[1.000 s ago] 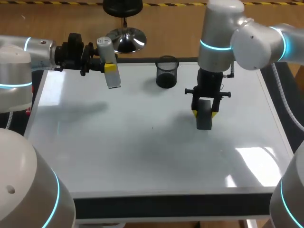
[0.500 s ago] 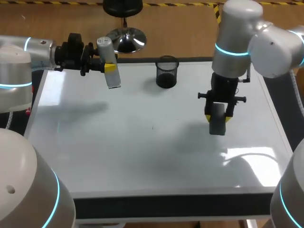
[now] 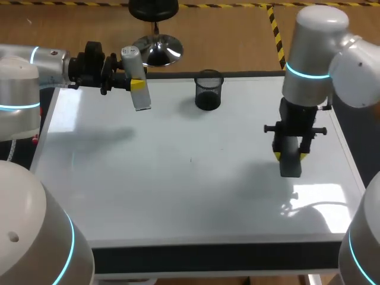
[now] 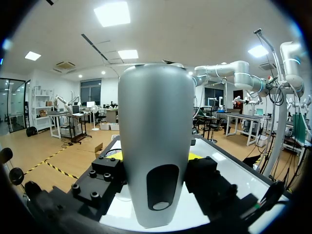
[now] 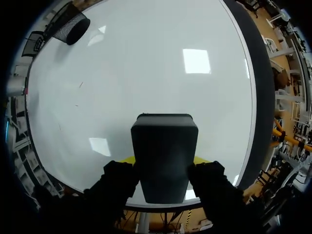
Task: Pick up the inspection probe, press it on each red-marked spot on the whiteboard one by one, put down the probe, pick up the eraser, and wipe off all the red marks.
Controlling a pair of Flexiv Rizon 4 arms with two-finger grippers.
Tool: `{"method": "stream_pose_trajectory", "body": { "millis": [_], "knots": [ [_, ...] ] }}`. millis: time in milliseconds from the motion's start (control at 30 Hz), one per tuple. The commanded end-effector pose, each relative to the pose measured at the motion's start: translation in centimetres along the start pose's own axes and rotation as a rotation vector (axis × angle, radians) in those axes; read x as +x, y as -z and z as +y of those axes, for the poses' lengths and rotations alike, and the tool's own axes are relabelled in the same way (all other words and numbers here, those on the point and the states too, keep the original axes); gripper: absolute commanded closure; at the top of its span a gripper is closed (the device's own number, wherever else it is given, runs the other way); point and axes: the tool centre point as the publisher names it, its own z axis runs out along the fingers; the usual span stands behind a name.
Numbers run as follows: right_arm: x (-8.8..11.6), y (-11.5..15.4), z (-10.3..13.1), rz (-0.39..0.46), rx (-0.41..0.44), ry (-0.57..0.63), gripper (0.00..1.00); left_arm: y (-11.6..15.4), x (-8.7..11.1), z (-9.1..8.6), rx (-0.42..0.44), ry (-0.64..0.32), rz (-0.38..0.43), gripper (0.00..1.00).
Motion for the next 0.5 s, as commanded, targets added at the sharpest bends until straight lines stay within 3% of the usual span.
{"method": "stream_pose_trajectory", "body": {
  "millis": [33, 500],
  "knots": [
    [-1.6, 0.4, -0.6, 0.016, -0.007, 0.007, 1.00, 0.0, 0.0, -0.1, -0.001, -0.001, -0.002, 1.00],
    [-5.0, 0.1, -0.1, 0.040, 0.023, 0.049, 1.00, 0.0, 0.0, -0.1, -0.001, -0.001, -0.002, 1.00]
  ]
}}
